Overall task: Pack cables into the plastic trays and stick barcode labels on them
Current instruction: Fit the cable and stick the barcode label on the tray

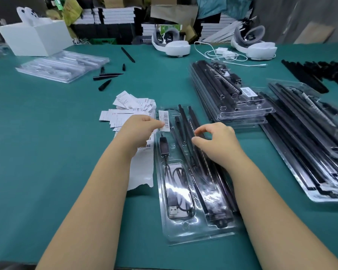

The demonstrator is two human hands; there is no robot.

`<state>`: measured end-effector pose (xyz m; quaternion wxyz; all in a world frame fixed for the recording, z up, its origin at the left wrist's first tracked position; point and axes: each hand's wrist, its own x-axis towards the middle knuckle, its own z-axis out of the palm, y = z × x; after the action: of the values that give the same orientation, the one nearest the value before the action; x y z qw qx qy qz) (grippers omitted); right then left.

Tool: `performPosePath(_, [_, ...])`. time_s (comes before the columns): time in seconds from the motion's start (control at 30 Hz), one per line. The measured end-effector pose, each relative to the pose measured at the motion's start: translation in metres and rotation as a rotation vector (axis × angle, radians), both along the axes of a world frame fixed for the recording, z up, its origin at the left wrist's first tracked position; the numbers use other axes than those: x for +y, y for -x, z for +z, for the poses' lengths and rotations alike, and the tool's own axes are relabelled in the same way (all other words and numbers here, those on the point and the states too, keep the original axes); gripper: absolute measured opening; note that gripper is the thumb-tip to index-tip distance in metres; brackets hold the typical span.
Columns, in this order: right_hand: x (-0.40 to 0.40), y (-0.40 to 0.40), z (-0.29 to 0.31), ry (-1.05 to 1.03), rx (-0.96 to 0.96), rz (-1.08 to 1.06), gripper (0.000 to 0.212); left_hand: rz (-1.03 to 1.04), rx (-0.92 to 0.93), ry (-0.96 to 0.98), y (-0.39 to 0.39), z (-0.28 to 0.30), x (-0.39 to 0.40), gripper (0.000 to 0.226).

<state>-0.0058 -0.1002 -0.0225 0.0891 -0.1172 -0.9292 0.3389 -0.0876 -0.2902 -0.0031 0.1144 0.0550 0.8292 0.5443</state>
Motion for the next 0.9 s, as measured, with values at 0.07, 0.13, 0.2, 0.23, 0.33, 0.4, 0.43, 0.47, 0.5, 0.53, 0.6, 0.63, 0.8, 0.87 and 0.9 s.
performPosePath(0.07, [0.006, -0.001, 0.003, -0.013, -0.049, 0.082, 0.019, 0.049, 0.000, 0.006, 0.002, -0.005, 0.002, 0.018])
performPosePath(0.13, [0.012, -0.003, 0.006, -0.059, -0.082, 0.137, 0.019, 0.093, 0.003, -0.008, 0.004, -0.010, 0.003, 0.019])
performPosePath(0.2, [0.015, -0.004, 0.008, -0.085, -0.080, 0.153, 0.018, 0.112, 0.000, -0.019, 0.004, -0.013, 0.004, 0.018])
performPosePath(0.23, [0.014, -0.004, 0.008, -0.089, -0.068, 0.150, 0.020, 0.111, 0.001, -0.016, 0.004, -0.014, 0.004, 0.016])
performPosePath(0.33, [0.008, -0.003, 0.003, -0.224, -0.100, 0.164, 0.054, 0.111, 0.021, -0.001, 0.005, -0.015, 0.006, 0.015])
performPosePath(0.4, [0.004, -0.003, 0.000, -0.231, -0.184, 0.225, 0.082, 0.116, 0.020, -0.001, 0.006, -0.016, 0.006, 0.017])
performPosePath(0.43, [0.003, -0.003, -0.001, -0.197, -0.211, 0.257, 0.085, 0.115, 0.015, -0.002, 0.007, -0.016, 0.006, 0.017])
performPosePath(0.47, [0.003, -0.004, -0.001, -0.176, -0.228, 0.280, 0.083, 0.114, 0.013, -0.002, 0.008, -0.016, 0.006, 0.017])
performPosePath(0.5, [0.003, -0.004, -0.001, -0.170, -0.240, 0.293, 0.080, 0.116, 0.013, 0.000, 0.009, -0.016, 0.005, 0.017])
performPosePath(0.53, [0.003, -0.004, 0.000, -0.169, -0.246, 0.299, 0.077, 0.119, 0.017, 0.002, 0.009, -0.016, 0.005, 0.017])
performPosePath(0.6, [0.003, -0.004, 0.001, -0.161, -0.245, 0.290, 0.073, 0.126, 0.031, 0.003, 0.010, -0.016, 0.004, 0.017])
performPosePath(0.63, [0.002, -0.004, 0.001, -0.160, -0.240, 0.285, 0.071, 0.128, 0.046, 0.008, 0.010, -0.017, 0.005, 0.018])
performPosePath(0.8, [0.002, -0.004, 0.005, -0.191, -0.197, 0.254, 0.058, 0.135, 0.152, 0.004, 0.009, -0.022, 0.012, 0.022])
performPosePath(0.87, [0.004, -0.004, 0.007, -0.191, -0.171, 0.246, 0.043, 0.133, 0.169, -0.005, 0.009, -0.021, 0.013, 0.022])
performPosePath(0.9, [0.004, -0.004, 0.008, -0.180, -0.140, 0.235, 0.033, 0.125, 0.169, -0.001, 0.009, -0.020, 0.013, 0.022])
